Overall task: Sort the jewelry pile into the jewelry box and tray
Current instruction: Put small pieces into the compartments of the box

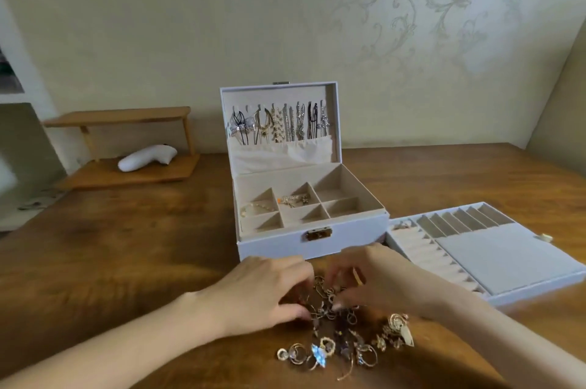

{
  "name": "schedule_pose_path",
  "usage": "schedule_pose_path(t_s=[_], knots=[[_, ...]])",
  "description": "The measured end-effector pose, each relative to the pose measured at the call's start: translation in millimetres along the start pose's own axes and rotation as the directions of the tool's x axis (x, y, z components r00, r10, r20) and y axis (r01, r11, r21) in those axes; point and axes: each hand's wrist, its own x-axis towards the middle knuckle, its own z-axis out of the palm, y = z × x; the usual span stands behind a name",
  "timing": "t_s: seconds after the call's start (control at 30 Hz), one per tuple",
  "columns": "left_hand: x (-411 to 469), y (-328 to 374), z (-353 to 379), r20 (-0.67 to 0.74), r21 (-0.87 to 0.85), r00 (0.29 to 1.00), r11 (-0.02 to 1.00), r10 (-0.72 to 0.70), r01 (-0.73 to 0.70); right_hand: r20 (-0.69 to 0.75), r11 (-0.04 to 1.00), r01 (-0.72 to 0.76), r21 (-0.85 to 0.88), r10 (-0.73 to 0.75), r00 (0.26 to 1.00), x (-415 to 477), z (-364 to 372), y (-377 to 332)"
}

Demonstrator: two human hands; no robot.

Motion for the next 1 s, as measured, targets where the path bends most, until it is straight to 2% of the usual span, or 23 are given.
schedule_pose_path(t_s=[0.07,0.13,0.27,0.37,0.57,0.67,0.73,0.8,0.83,0.93,1.0], knots=[[-0.2,-1.8,2.9,0.037,0.004,0.999,1.0,0.002,-0.002,0.049,1.0,-0.024,-0.012,0.024,0.999,-2.0,-1.1,1.7],[-1.1,-5.6,4.0,0.047,-0.027,0.999,1.0,0.001,0.001,0.038,0.999,-0.028,-0.028,0.029,0.999,-5.4,-1.6,4.6],[-0.4,-7.1,5.1,-0.007,-0.069,1.0,0.998,-0.008,0.007,-0.027,0.997,-0.069,-0.021,0.068,0.997,-11.1,-6.8,13.3],[5.4,-2.6,6.1,-0.04,-0.117,0.999,0.993,-0.007,0.002,-0.002,0.993,-0.093,-0.072,0.094,0.996,-12.6,-9.0,15.1],[21.3,6.7,10.7,-0.021,-0.168,1.0,0.986,0.011,-0.014,0.095,0.991,-0.051,-0.124,0.063,0.994,-10.8,-6.7,10.3],[28.5,10.6,12.6,-0.005,-0.213,1.0,0.977,0.005,-0.006,0.086,0.994,-0.029,-0.107,0.038,0.996,-10.3,-13.0,8.0],[32.8,13.5,12.0,-0.003,-0.41,0.999,0.911,-0.049,0.044,0.034,0.999,-0.02,0.038,0.019,0.999,-8.4,-21.3,6.1],[37.5,15.8,7.2,-0.027,-0.623,0.993,0.779,-0.113,0.072,-0.031,0.967,-0.024,0.252,0.033,0.999,-3.7,-30.8,4.3],[40.7,15.6,4.1,-0.064,-0.675,0.988,0.735,-0.142,0.062,-0.062,0.935,-0.017,0.355,0.042,0.997,-0.9,-35.0,3.7],[49.9,13.2,-11.7,-0.156,-0.754,0.961,0.656,-0.23,0.035,-0.148,0.767,0.055,0.64,0.053,0.988,9.3,-46.1,3.5],[55.5,11.2,-23.7,-0.159,-0.799,0.95,0.6,-0.27,0.037,-0.18,0.654,0.088,0.751,0.074,0.981,17.8,-52.6,5.3]])
